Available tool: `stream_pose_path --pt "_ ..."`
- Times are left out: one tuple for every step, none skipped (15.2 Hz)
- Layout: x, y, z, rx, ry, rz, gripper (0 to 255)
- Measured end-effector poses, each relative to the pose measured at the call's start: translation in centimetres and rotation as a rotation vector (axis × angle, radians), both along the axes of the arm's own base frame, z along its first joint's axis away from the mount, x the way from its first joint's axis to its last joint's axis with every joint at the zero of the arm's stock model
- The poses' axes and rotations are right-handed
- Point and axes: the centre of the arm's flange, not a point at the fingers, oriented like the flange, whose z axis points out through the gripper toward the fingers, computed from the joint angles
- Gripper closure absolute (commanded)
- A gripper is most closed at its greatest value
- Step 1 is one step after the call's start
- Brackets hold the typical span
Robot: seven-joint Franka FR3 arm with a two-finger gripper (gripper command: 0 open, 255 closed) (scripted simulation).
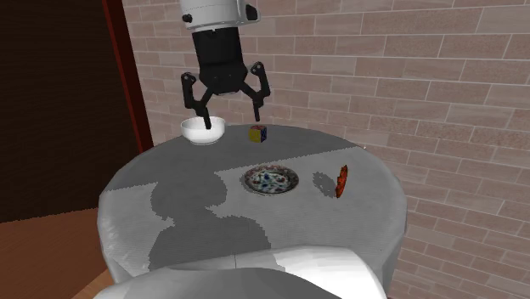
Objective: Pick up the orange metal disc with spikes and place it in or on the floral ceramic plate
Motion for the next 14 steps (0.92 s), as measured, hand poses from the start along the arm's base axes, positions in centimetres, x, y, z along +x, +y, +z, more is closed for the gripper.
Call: stream_pose_path --pt "0.0 0.0 0.0 0.000 0.000 0.000 0" --pt "0.2 -0.6 -0.3 0.004 0.000 -0.005 0" --pt "0.4 -1.7 -0.6 0.010 -0.001 -0.012 0" --pt "0.6 -2.6 -1.3 0.017 -0.002 -0.020 0" --pt "1.0 -3.8 -1.9 0.025 -0.002 -0.028 0" --pt "1.4 -5.1 -2.5 0.032 -0.004 -0.037 0" --pt "1.7 -6.3 -2.7 0.040 -0.005 -0.047 0" --pt "1.9 -7.5 -3.4 0.048 -0.006 -0.056 0" --pt "2.6 -8.7 -4.1 0.056 -0.008 -0.065 0" --pt "2.5 -10.1 -4.8 0.065 -0.009 -0.075 0" --pt "2.6 -11.5 -5.4 0.073 -0.010 -0.084 0" --pt "2.8 -12.5 -6.0 0.081 -0.012 -0.093 0" --pt "3.2 -13.9 -6.9 0.089 -0.012 -0.102 0" --pt "3.4 -15.0 -7.2 0.097 -0.014 -0.111 0"
